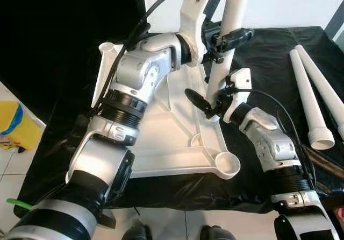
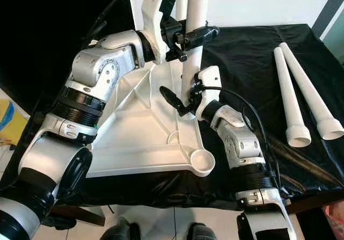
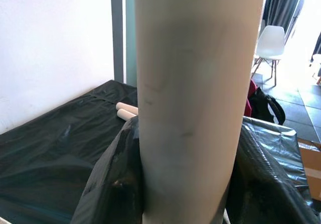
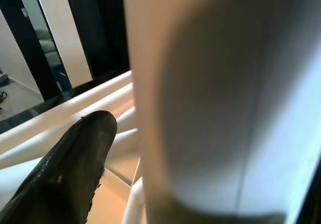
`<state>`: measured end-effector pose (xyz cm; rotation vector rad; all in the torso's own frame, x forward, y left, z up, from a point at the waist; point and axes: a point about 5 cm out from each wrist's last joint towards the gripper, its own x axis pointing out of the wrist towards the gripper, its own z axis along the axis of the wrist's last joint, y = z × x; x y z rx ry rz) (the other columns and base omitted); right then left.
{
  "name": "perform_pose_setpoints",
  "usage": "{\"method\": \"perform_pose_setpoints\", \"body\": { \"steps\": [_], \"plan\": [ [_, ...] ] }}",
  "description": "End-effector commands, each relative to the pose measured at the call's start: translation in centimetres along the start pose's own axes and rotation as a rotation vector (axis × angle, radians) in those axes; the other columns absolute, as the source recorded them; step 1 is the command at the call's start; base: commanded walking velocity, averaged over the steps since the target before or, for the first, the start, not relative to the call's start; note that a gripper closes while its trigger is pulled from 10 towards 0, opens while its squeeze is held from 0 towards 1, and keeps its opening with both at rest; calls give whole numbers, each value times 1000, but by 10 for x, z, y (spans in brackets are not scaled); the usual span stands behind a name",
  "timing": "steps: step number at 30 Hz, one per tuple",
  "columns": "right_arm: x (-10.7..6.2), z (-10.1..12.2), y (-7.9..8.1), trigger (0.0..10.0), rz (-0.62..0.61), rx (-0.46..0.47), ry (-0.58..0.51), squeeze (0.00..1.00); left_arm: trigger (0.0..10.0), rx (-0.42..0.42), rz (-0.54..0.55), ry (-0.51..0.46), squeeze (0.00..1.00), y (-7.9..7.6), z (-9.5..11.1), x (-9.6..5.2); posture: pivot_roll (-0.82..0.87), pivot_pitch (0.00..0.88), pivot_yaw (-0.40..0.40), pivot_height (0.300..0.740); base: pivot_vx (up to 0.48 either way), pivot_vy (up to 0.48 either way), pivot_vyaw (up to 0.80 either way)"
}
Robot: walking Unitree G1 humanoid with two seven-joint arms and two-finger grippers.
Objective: Building children table
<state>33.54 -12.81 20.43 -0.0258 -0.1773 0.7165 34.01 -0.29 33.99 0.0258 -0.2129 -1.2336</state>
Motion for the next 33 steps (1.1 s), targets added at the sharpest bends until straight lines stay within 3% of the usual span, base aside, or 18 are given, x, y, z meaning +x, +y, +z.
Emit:
{"method": "perform_pose_setpoints", "body": {
  "steps": [1, 2, 3, 4, 5, 6, 7, 18, 19, 20, 21, 29, 30, 33],
  "plan": [
    [3, 0, 1, 10000, 1, 2, 11, 0, 10000, 18, -22, 3, 0, -6, 2, 2, -41, 84, 30, 740, 0, 0, 0],
    [5, 0, -1, 9804, -14, 7, 19, 0, 10000, 24, -33, 3, 0, -8, 2, 3, -41, 85, 30, 740, 0, 0, 0],
    [7, 0, -3, 4078, -28, 5, 23, 0, 10000, 29, -45, 5, 0, -12, 2, 5, -41, 86, 32, 740, 0, 0, 0],
    [8, 0, -4, 3569, -36, 3, 24, 0, 10000, 32, -52, 6, 0, -14, 1, 6, -41, 86, 32, 740, 0, 0, 0],
    [8, 1, -4, 1608, -42, 1, 18, 0, 10000, 33, -58, 8, 0, -15, 1, 6, -40, 88, 31, 740, 0, 0, 0],
    [8, 1, -4, 1608, -42, 1, 18, 0, 10000, 33, -58, 8, 0, -15, 1, 6, -40, 88, 31, 740, 0, 0, 0],
    [9, 2, -5, 0, -46, -1, 14, 0, 10000, 33, -61, 11, 0, -16, 0, 7, -40, 89, 31, 740, 0, 0, 0],
    [9, 6, -6, 0, -48, 1, -10, 0, 10000, 33, -72, 23, 0, -20, -4, 9, -41, 89, 35, 740, 0, 0, 0],
    [9, 5, -7, 1490, -64, 8, -12, 0, 10000, 24, -79, 21, 0, -20, -4, 9, -42, 88, 37, 740, 0, 0, 0],
    [9, 5, -7, 1490, -64, 8, -12, 0, 10000, 24, -79, 21, 0, -20, -4, 9, -42, 88, 37, 740, 0, 0, 0],
    [9, 5, -8, 10000, -80, 17, -13, 0, 10000, 16, -79, 17, 1000, -21, -5, 8, -43, 88, 39, 740, 0, 0, 0],
    [8, 4, -11, 10000, -142, 56, -18, 0, 10000, 27, -67, -6, 1000, -21, -3, 5, -41, 91, 40, 740, 0, 0, 0],
    [8, 4, -12, 10000, -160, 63, -18, 0, 10000, 39, -46, -7, 0, -19, -4, 4, -41, 92, 41, 740, 0, 0, 0],
    [7, 3, -15, 10000, -198, 74, -17, 0, 10000, 56, -14, -12, 0, -16, -4, 2, -40, 94, 42, 740, 0, 0, 0]
  ]
}}
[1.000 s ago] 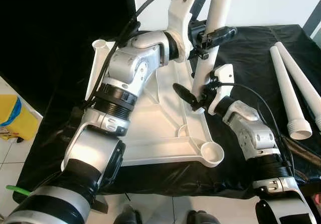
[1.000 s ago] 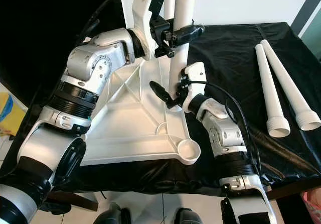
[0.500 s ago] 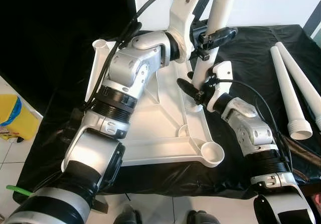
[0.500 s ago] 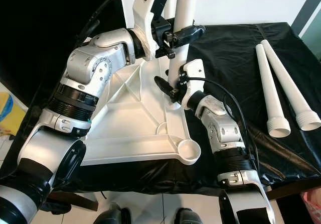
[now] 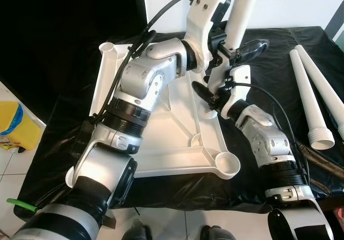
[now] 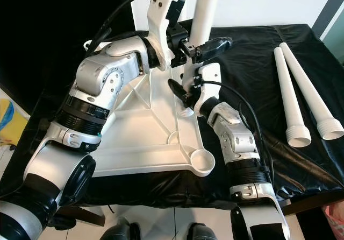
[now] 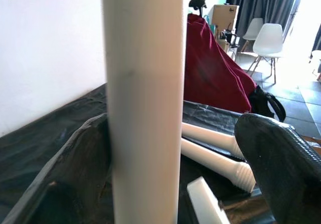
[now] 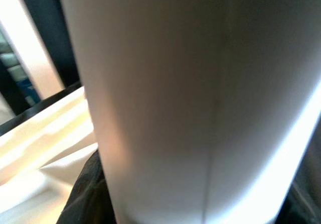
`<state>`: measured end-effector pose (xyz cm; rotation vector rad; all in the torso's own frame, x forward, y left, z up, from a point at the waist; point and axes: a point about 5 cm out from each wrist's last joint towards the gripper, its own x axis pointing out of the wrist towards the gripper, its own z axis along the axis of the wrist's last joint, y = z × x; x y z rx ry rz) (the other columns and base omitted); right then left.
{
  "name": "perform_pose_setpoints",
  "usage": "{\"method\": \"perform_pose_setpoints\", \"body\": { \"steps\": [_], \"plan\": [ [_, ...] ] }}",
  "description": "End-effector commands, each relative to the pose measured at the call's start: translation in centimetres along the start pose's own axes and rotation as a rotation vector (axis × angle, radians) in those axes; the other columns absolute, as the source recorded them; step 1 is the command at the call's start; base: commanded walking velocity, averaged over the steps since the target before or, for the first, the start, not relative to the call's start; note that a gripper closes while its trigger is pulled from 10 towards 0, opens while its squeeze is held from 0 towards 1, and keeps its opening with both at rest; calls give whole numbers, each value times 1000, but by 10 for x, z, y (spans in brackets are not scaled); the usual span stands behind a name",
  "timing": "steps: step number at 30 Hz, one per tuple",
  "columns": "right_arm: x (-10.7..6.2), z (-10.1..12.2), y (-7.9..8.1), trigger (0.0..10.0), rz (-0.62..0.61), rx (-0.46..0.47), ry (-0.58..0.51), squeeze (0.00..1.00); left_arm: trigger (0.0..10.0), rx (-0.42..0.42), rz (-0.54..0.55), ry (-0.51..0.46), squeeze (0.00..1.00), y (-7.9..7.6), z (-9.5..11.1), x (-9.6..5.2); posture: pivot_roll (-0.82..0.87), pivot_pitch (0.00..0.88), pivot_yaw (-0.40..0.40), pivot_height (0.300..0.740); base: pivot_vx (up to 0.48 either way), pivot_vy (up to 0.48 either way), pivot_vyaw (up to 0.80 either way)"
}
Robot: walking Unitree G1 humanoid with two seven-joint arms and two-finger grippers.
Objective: Building children table
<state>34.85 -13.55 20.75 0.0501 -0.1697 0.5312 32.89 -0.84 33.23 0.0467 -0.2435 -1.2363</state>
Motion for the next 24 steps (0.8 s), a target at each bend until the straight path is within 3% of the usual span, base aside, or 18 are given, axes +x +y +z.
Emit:
{"method": "perform_pose_setpoints", "body": {
  "steps": [1, 4, 11, 19, 22, 24],
  "plan": [
    [1, 1, -4, 10000, -41, 26, -5, 0, 10000, 40, 34, -14, 0, 2, 1, -3, -39, 95, 43, 740, 0, 0, 0],
    [1, 1, -5, 10000, -51, 29, -6, 0, 10000, 48, 55, -27, 0, 4, 2, -5, -39, 94, 44, 740, 0, 0, 0],
    [-4, -1, -11, 10000, -134, 65, -13, 0, 10000, 45, 244, -88, 0, 24, -4, -31, -41, 102, 48, 740, 0, 0, 0],
    [-6, -2, -11, 10000, -139, 66, -11, 0, 10000, 69, 279, -80, 0, 26, -9, -38, -38, 103, 48, 740, 0, 0, 0],
    [-11, 6, -9, 10000, -166, 52, -80, 0, 10000, 138, 314, -101, 0, 15, -31, -63, -37, 115, 47, 740, 0, 0, 0],
    [-11, 6, -9, 10000, -166, 52, -80, 0, 10000, 138, 314, -101, 0, 15, -31, -63, -37, 115, 47, 740, 0, 0, 0]
  ]
}}
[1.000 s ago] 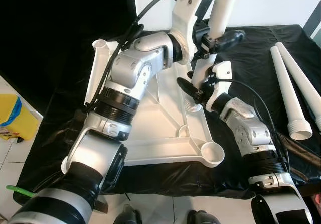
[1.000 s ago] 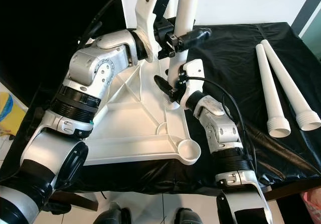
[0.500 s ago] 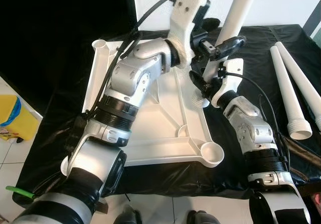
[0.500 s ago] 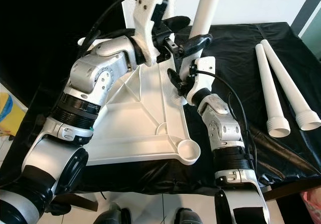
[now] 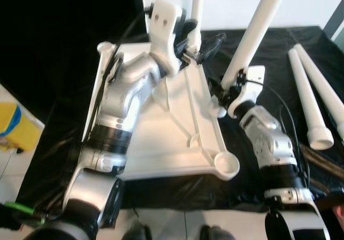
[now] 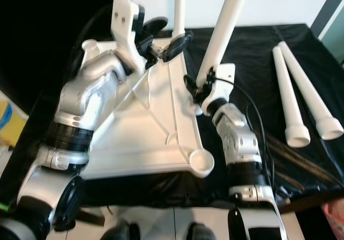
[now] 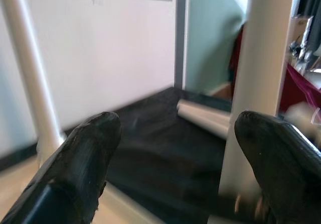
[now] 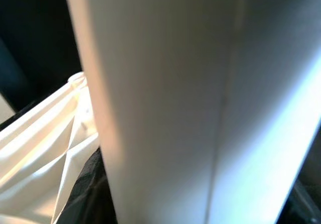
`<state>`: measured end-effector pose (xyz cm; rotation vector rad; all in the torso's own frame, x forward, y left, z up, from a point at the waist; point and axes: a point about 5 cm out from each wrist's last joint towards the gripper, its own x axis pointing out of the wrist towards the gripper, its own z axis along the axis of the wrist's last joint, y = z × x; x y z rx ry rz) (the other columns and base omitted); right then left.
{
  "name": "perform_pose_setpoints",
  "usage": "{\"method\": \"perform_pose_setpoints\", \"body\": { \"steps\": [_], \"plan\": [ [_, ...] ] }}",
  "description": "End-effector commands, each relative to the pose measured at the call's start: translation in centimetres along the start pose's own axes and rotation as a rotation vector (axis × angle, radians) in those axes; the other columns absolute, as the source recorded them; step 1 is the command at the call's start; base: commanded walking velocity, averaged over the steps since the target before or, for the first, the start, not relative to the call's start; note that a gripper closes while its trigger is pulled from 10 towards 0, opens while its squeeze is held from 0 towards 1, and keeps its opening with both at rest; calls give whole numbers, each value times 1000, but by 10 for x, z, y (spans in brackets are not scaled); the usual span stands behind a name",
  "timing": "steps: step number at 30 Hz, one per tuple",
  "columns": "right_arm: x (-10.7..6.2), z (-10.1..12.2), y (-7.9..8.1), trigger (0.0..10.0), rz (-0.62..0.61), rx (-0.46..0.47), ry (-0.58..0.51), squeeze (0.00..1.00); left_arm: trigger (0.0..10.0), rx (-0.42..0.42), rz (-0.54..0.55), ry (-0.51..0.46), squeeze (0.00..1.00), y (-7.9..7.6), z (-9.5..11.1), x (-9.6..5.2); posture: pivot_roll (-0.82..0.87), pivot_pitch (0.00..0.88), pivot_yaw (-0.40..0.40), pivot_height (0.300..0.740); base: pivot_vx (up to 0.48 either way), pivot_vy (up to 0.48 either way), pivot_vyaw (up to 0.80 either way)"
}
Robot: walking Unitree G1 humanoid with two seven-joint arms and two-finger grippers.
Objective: Building children table
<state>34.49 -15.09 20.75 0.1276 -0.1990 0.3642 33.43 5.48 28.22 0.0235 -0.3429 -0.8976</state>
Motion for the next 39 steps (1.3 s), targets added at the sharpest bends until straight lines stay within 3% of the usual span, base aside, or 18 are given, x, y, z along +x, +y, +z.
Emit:
{"method": "perform_pose_setpoints", "body": {
  "steps": [1, 6, 8, 9, 11, 16, 22, 23, 28, 30, 33, 39],
  "plan": [
    [-2, 7, 1, 10000, -7, 4, -52, 0, 10000, 56, -12, -34, 0, -5, 5, -6, -38, 116, 46, 740, 0, 0, 0],
    [-3, 10, -1, 10000, -24, -2, -70, 0, 10000, 70, -10, -11, 0, -7, -8, -15, -38, 114, 40, 740, 0, 0, 0],
    [-6, 13, -7, 10000, -51, -24, -92, 0, 10000, 64, -8, 50, 0, -13, -34, -35, -36, 113, 36, 740, 0, 0, 0],
    [-6, 13, -7, 10000, -51, -24, -92, 0, 10000, 64, -8, 50, 0, -13, -34, -35, -36, 113, 36, 740, 0, 0, 0],
    [-8, 14, -11, 10000, -62, -35, -92, 0, 10000, 47, -8, 118, 0, -19, -55, -52, -35, 115, 35, 740, 0, 0, 0],
    [-11, 13, -14, 10000, -71, -40, -87, 0, 10000, 47, -12, 159, 0, -24, -67, -65, -34, 114, 34, 740, 0, 0, 0],
    [-13, 11, -15, 10000, -76, -42, -78, 0, 10000, 92, -59, 250, 0, -35, -83, -89, -22, 116, 26, 740, 0, 0, 0],
    [-12, 11, -16, 10000, -74, -46, -75, 0, 10000, 159, -107, 333, 0, -38, -93, -100, -13, 117, 21, 740, 0, 0, 0],
    [-10, 12, -17, 10000, -72, -50, -76, 0, 10000, 226, -129, 418, 0, -38, -104, -107, -12, 117, 20, 740, 0, 0, 0],
    [-8, 13, -16, 10000, -68, -52, -81, 0, 10000, 278, -104, 527, 0, -32, -118, -112, -13, 118, 19, 740, 0, 0, 0],
    [-8, 14, -16, 10000, -67, -52, -82, 0, 10000, 301, -89, 557, 0, -30, -122, -113, -13, 118, 19, 740, 0, 0, 0],
    [-7, 17, -18, 10000, -70, -58, -87, 0, 10000, 363, -31, 655, 0, -20, -134, -101, -22, 130, 25, 740, 0, 0, 0]
  ]
}}
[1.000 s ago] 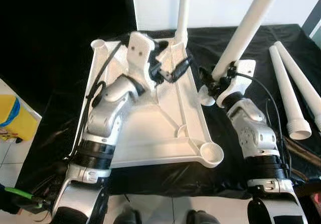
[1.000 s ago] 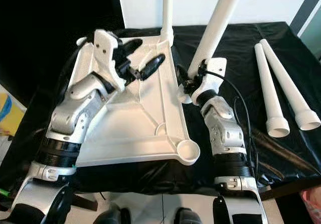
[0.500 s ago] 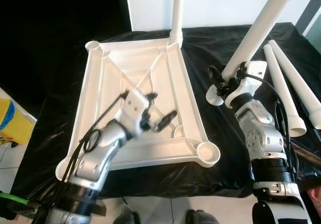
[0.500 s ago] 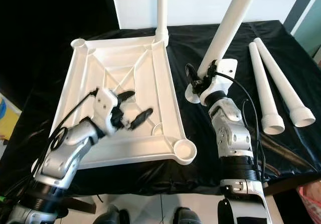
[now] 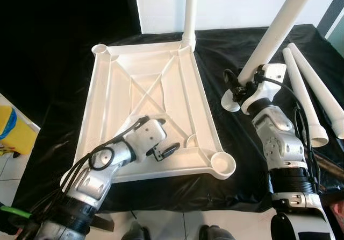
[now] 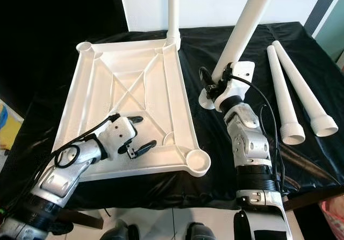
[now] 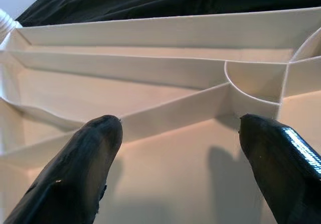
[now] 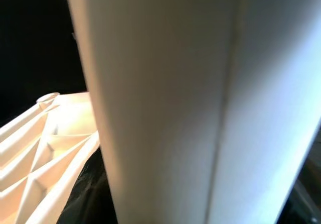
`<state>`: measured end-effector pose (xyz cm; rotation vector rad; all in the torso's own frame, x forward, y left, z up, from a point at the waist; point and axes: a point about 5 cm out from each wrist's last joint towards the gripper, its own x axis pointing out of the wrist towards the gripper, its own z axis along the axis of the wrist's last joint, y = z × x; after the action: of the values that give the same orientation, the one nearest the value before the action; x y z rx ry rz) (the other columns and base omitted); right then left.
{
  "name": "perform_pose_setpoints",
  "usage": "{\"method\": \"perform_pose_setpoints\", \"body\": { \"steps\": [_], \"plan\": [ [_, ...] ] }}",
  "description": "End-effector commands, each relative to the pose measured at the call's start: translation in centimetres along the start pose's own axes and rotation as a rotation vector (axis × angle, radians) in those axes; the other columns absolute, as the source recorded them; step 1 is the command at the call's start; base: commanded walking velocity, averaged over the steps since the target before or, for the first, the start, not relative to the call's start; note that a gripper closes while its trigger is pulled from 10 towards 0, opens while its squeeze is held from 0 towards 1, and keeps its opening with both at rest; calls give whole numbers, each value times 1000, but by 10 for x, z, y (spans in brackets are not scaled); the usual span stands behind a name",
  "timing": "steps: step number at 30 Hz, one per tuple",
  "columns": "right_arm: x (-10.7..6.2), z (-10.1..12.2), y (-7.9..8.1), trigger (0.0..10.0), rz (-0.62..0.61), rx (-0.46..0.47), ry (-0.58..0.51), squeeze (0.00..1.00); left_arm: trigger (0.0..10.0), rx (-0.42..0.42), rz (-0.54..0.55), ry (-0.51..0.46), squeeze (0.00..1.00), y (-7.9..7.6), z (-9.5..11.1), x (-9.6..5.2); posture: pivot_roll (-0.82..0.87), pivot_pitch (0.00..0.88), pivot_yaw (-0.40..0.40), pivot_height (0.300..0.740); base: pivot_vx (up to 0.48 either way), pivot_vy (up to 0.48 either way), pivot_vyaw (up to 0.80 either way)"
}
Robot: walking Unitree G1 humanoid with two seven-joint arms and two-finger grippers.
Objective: Building children table
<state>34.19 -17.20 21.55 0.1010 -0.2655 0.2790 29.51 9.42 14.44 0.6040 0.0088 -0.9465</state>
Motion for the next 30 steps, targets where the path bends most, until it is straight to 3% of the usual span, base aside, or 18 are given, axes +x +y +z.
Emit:
{"method": "perform_pose_setpoints", "body": {
  "steps": [1, 6, 7, 8, 16, 18, 22, 24, 30],
  "plan": [
    [2, 5, 0, 10000, 6, -11, -23, 0, 10000, -21, 105, 142, 0, -1, -24, 2, -22, 130, 25, 740, 0, 0, 0],
    [2, 5, -1, 10000, 3, -12, -24, 0, 10000, -13, 120, 164, 0, 2, -24, 7, -23, 131, 27, 740, 0, 0, 0],
    [2, 6, -1, 10000, 1, -13, -25, 0, 10000, -5, 131, 174, 0, 4, -24, 12, -30, 130, 31, 740, 0, 0, 0],
    [2, 6, -1, 10000, -6, -16, -28, 0, 10000, 16, 145, 186, 0, 3, -19, 27, -39, 129, 38, 740, 0, 0, 0],
    [1, 7, -3, 10000, -16, -19, -30, 0, 10000, 22, 139, 165, 0, -2, -9, 45, -46, 125, 44, 740, 0, 0, 0],
    [0, 7, -3, 10000, -21, -20, -31, 0, 10000, 5, 153, 159, 0, -5, -2, 58, -53, 124, 46, 740, 0, 0, 0],
    [0, 7, -4, 10000, -25, -22, -32, 0, 10000, 4, 169, 150, 0, -7, 5, 69, -56, 122, 48, 740, 0, 0, 0],
    [0, 7, -5, 10000, -28, -23, -33, 0, 10000, -1, 214, 139, 0, -5, 14, 81, -57, 120, 48, 740, 0, 0, 0],
    [-1, 6, -5, 10000, -28, -22, -33, 0, 10000, -10, 297, 120, 0, 1, 27, 94, -60, 118, 50, 740, 0, 0, 0]
  ]
}}
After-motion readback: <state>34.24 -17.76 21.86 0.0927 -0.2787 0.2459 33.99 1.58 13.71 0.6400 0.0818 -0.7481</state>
